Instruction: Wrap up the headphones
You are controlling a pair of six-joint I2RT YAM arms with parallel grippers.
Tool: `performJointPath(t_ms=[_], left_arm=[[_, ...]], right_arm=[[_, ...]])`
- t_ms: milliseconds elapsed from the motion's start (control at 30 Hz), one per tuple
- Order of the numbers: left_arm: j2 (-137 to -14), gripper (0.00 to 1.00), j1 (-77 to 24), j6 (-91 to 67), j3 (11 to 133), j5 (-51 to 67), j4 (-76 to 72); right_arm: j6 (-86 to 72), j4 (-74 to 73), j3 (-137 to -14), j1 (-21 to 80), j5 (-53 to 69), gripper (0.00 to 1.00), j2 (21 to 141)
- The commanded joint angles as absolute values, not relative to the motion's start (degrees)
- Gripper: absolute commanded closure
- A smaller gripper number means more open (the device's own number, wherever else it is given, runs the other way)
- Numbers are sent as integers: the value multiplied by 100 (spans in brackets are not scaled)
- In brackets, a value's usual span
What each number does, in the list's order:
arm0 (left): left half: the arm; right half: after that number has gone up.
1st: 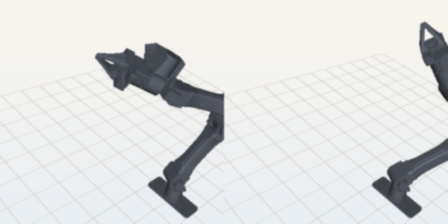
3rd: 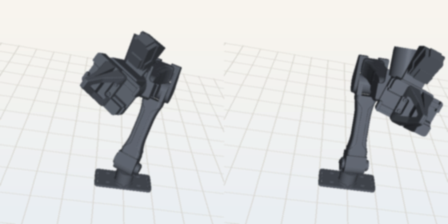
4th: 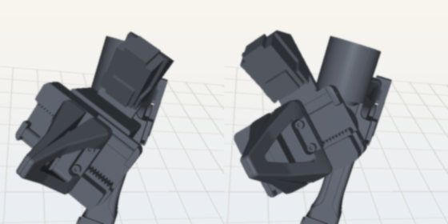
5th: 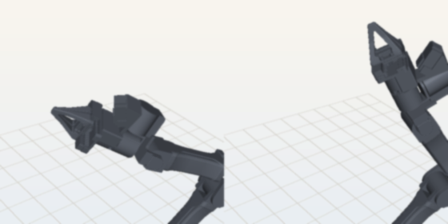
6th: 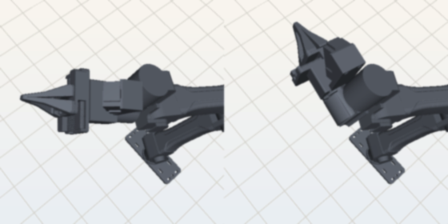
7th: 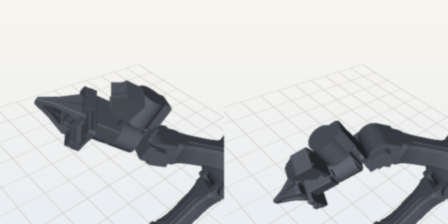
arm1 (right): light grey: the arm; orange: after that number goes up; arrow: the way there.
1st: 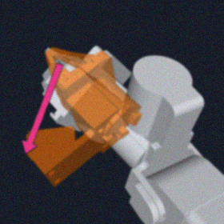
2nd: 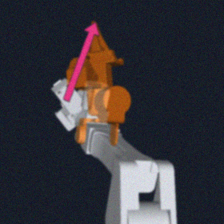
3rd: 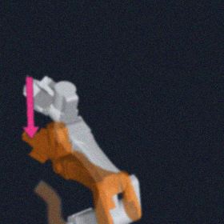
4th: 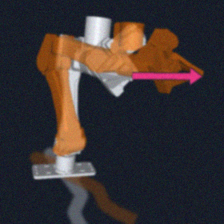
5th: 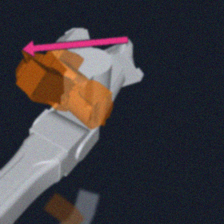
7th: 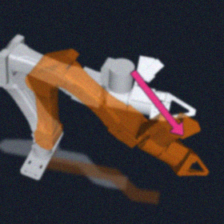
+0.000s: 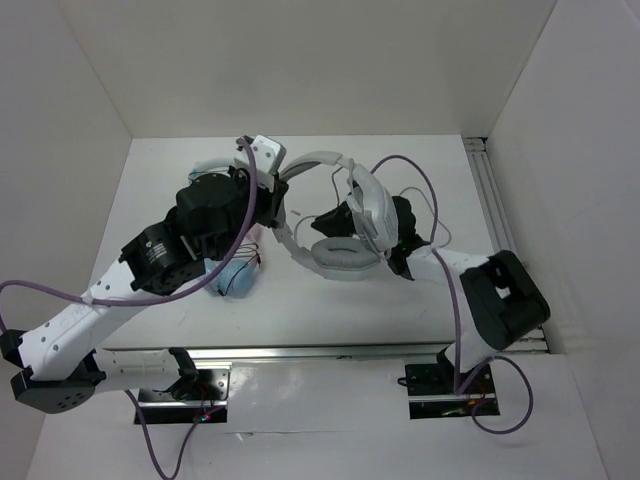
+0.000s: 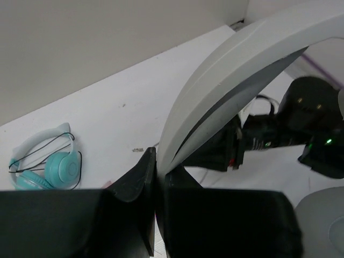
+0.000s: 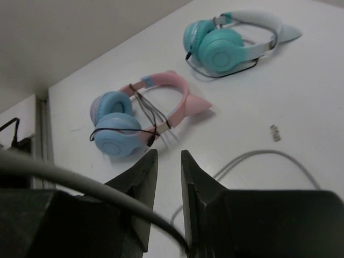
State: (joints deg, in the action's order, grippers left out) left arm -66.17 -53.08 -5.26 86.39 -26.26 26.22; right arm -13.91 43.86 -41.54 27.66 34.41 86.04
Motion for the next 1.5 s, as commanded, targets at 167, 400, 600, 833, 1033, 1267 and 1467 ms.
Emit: performJointPath(t_ms=[167,400,600,833,1033,1267,1467], left_arm=[[-6258,100,-5317,-1907,8851,-3884,1381],[-6565,100,-5265,-2557,9263,-4824,1345],[-6820,100,-5212,-2812,9562,-5852,1512],[-7338,100,-4274,-3066,9589,-6468,1669],[-8102,100,-3245,-3680,9754,-6584,2319],[-8868,100,-2329,-4720,10143,-5713,3445],[-9166,100,-2162,-4219,9897,-5862,3690]], right_arm=[[-2900,7425,-3744,3128,4069,66,10071],[-3437,8428,-3929,3498,3973,70,11117],[-3437,8552,-3930,3673,3728,96,11505],[-3077,7851,-2850,4103,2340,100,10163],[-1856,4718,-2952,5490,749,100,7985],[-1090,2445,-4147,6195,319,100,7006],[-484,1348,-4763,6592,-850,100,6154]])
